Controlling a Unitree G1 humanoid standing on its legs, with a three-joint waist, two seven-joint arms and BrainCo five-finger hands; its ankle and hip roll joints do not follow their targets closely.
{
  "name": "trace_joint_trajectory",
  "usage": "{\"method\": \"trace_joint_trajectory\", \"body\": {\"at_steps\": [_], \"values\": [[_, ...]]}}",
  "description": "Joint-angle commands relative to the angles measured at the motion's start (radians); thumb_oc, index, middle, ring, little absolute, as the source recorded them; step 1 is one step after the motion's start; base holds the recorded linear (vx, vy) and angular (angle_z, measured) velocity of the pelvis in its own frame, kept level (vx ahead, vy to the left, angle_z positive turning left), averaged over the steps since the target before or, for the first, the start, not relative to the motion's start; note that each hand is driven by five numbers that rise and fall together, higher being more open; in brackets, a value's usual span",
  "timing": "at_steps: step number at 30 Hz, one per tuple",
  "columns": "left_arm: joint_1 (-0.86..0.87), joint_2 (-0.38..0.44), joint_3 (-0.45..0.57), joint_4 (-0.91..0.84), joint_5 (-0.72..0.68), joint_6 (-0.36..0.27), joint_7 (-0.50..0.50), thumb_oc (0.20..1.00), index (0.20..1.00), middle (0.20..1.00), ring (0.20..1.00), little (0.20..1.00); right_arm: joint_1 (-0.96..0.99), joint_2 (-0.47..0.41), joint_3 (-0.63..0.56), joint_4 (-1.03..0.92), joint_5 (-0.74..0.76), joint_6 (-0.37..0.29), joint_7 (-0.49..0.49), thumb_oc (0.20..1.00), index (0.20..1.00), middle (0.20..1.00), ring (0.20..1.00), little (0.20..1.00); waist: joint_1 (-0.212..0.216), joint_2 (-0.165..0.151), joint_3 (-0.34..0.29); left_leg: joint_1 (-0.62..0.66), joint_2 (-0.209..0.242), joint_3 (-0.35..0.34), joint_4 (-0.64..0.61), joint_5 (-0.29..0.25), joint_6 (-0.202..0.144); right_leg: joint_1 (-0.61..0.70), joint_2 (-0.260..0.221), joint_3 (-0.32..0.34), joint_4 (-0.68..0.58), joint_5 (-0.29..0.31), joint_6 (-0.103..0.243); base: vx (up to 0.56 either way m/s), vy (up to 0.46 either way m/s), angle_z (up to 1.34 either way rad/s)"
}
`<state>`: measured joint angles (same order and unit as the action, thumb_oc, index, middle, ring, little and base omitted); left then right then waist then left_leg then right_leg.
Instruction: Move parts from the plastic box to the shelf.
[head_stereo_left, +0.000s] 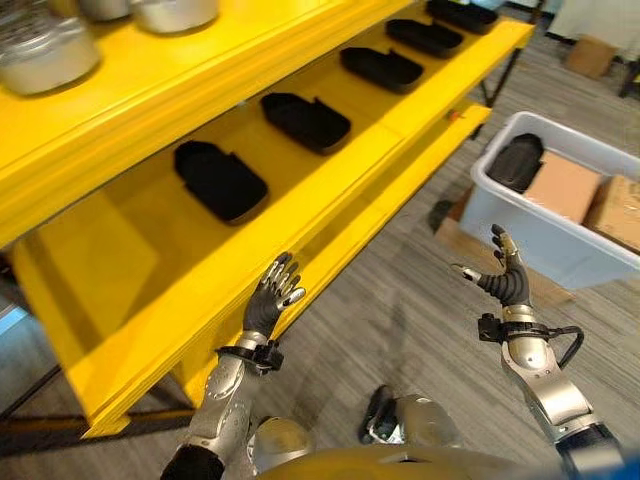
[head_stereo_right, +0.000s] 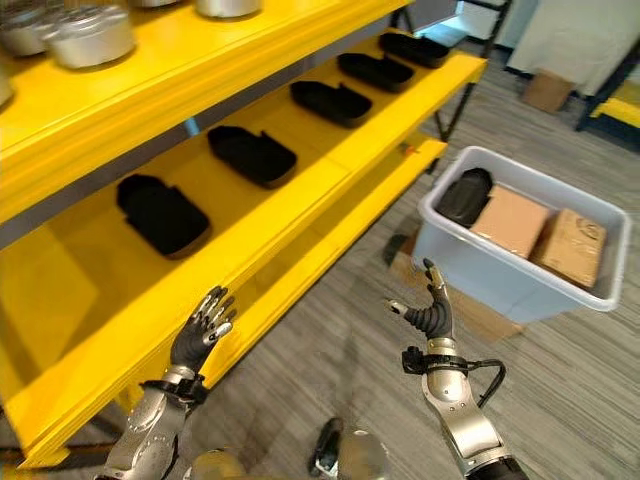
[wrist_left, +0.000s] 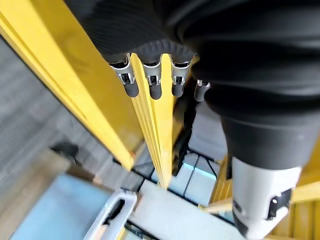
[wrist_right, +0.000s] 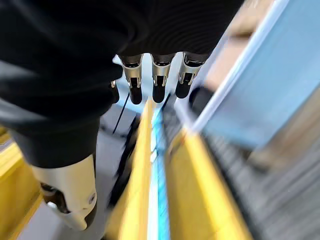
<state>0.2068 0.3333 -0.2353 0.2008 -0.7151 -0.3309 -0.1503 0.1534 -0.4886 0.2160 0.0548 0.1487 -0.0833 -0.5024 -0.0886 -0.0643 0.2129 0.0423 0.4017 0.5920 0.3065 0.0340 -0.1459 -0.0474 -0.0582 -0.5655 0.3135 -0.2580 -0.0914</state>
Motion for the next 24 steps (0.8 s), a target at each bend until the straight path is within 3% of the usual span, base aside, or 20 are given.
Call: {"method": "trace_joint_trajectory", "body": {"at_steps": [1, 2, 3, 6, 10, 12, 13, 16, 20, 22, 24], "values": [[0.007, 0.042, -0.017, -0.096, -0.02, -0.002, -0.139, 1.0, 1.0, 1.0, 1.0, 1.0, -0.078, -0.022, -0.105, -0.056, -0.039, -0.051, -0.103, 1.0, 1.0, 1.0, 1.0, 1.0, 0.032, 0.008, 0.054, 0.012, -0.02, 0.054, -0.095, -0.017, 0.045, 0.059, -0.134, 0.108, -0.071, 0.16, 0.169, 0.19, -0.516, -1.25], [-0.003, 0.037, -0.041, -0.092, -0.016, 0.002, -0.165, 1.0, 1.0, 1.0, 1.0, 1.0, -0.08, -0.028, -0.123, -0.033, -0.038, -0.062, -0.129, 1.0, 1.0, 1.0, 1.0, 1.0, 0.01, 0.009, 0.052, 0.019, 0.0, 0.065, -0.103, 0.008, 0.028, 0.043, -0.12, 0.118, -0.066, 0.154, 0.159, 0.22, -0.594, -1.21], [-0.04, 0.026, -0.102, -0.089, 0.002, -0.021, -0.163, 1.0, 1.0, 1.0, 1.0, 1.0, -0.093, -0.036, -0.142, 0.004, -0.046, -0.079, -0.175, 1.0, 1.0, 1.0, 1.0, 1.0, -0.027, 0.019, 0.052, 0.023, 0.044, 0.082, -0.11, 0.08, -0.02, 0.019, -0.093, 0.141, -0.072, 0.154, 0.144, 0.17, -0.445, -0.73], [-0.095, 0.018, -0.15, -0.091, 0.016, -0.05, -0.146, 1.0, 1.0, 1.0, 1.0, 1.0, -0.114, -0.046, -0.16, 0.037, -0.044, -0.101, -0.19, 1.0, 1.0, 1.0, 1.0, 1.0, -0.061, 0.034, 0.054, 0.037, 0.08, 0.109, -0.139, 0.144, -0.057, -0.008, -0.085, 0.156, -0.073, 0.159, 0.141, 0.07, -0.272, -0.78], [-0.158, 0.018, -0.186, -0.101, 0.016, -0.074, -0.094, 1.0, 1.0, 1.0, 1.0, 1.0, -0.14, -0.059, -0.168, 0.068, -0.049, -0.128, -0.161, 1.0, 1.0, 1.0, 1.0, 1.0, -0.098, 0.042, 0.039, 0.075, 0.071, 0.093, -0.155, 0.15, -0.07, -0.047, -0.065, 0.195, -0.061, 0.151, 0.121, 0.1, -0.19, -0.61], [-0.17, 0.011, -0.183, -0.099, 0.006, -0.07, -0.046, 1.0, 1.0, 1.0, 1.0, 1.0, -0.141, -0.057, -0.145, 0.077, -0.044, -0.149, -0.134, 1.0, 1.0, 1.0, 1.0, 1.0, -0.084, 0.044, 0.025, 0.033, 0.009, -0.051, -0.091, 0.142, -0.062, -0.036, -0.024, 0.263, -0.105, 0.159, 0.107, 0.19, -0.219, -1.12], [-0.165, 0.004, -0.169, -0.099, 0.002, -0.077, -0.021, 1.0, 1.0, 1.0, 1.0, 1.0, -0.135, -0.051, -0.13, 0.072, -0.056, -0.17, -0.095, 1.0, 1.0, 1.0, 1.0, 1.0, -0.066, 0.037, 0.022, -0.012, -0.087, -0.153, -0.038, 0.095, -0.009, -0.02, -0.001, 0.311, -0.164, 0.204, 0.096, 0.17, -0.183, -1.15], [-0.144, 0.005, -0.135, -0.114, -0.01, -0.049, -0.032, 1.0, 1.0, 1.0, 1.0, 1.0, -0.112, -0.035, -0.117, 0.052, -0.06, -0.183, -0.079, 1.0, 1.0, 1.0, 1.0, 1.0, -0.051, 0.029, 0.018, -0.035, -0.199, -0.175, -0.029, 0.005, 0.048, 0.026, 0.003, 0.353, -0.237, 0.238, 0.114, 0.14, -0.101, -1.3], [-0.111, 0.013, -0.106, -0.102, -0.015, -0.021, -0.086, 1.0, 1.0, 1.0, 1.0, 1.0, -0.088, -0.011, -0.106, 0.027, -0.057, -0.166, -0.073, 1.0, 1.0, 1.0, 1.0, 1.0, -0.041, 0.038, 0.004, -0.034, -0.267, -0.188, -0.131, -0.038, 0.077, 0.061, 0.004, 0.382, -0.272, 0.251, 0.135, 0.13, 0.013, -0.48], [-0.094, 0.017, -0.097, -0.097, -0.016, -0.019, -0.099, 1.0, 1.0, 1.0, 1.0, 1.0, -0.08, 0.001, -0.096, 0.018, -0.066, -0.161, -0.069, 1.0, 1.0, 1.0, 1.0, 1.0, -0.029, 0.043, 0.002, -0.039, -0.273, -0.215, -0.201, -0.026, 0.076, 0.077, 0.008, 0.396, -0.27, 0.242, 0.141, 0.17, 0.077, -0.25], [-0.071, 0.016, -0.077, -0.099, -0.031, -0.016, -0.1, 1.0, 1.0, 1.0, 1.0, 1.0, -0.07, 0.006, -0.077, 0.001, -0.058, -0.145, -0.051, 1.0, 1.0, 1.0, 1.0, 1.0, -0.004, 0.043, 0.006, -0.064, -0.258, -0.29, -0.248, 0.029, 0.057, 0.108, 0.014, 0.428, -0.269, 0.226, 0.142, 0.18, 0.128, -0.23]]}}
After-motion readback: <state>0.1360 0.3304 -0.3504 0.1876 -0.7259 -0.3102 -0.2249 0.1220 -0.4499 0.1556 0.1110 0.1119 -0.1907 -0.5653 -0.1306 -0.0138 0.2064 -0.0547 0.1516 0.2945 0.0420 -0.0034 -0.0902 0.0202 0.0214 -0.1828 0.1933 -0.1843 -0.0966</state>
